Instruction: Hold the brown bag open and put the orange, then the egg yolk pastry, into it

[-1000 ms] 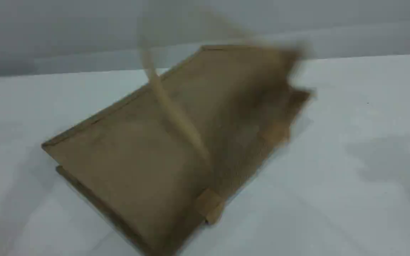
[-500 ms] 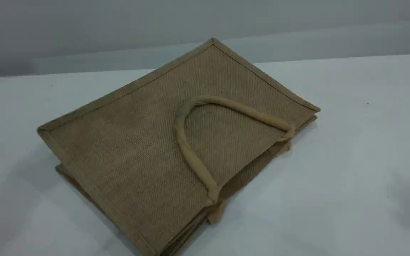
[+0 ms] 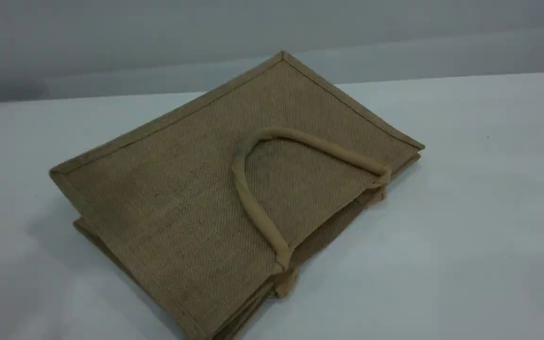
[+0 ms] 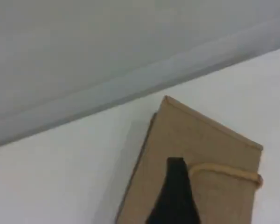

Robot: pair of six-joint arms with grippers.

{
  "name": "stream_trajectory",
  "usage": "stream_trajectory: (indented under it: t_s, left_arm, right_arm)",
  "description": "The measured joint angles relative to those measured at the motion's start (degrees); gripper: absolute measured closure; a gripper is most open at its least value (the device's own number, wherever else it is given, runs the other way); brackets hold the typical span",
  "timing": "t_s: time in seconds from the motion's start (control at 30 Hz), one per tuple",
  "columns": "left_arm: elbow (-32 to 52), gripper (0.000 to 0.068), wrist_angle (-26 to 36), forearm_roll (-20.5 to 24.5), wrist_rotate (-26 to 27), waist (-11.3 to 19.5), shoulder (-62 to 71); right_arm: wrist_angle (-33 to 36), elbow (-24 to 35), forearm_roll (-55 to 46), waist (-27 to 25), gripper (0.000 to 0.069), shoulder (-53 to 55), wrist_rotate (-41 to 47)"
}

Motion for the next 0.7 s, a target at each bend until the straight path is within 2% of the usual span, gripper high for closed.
stream_trajectory:
  t_s: [0.27,0.43,0.7]
  left_arm:
    - [17.9,0.0153,-0.1,-0.1,0.3,0.0,-16.9]
    - [30.1,0.0153,-0.1,-0.1,0.5,0.0,-28.4]
    - [47.7,0.0153,-0.1,0.0,2.5,0.0,-47.1]
  right_arm:
    - [3.9,0.0,5.7,0.1,0.0160,-9.7,-3.1]
    - [3.7,0.1,7.3,0.1,0.0160,-14.9,-3.6]
    - [3.6,7.0,9.9,0.1,0.0160,-24.4,-7.1]
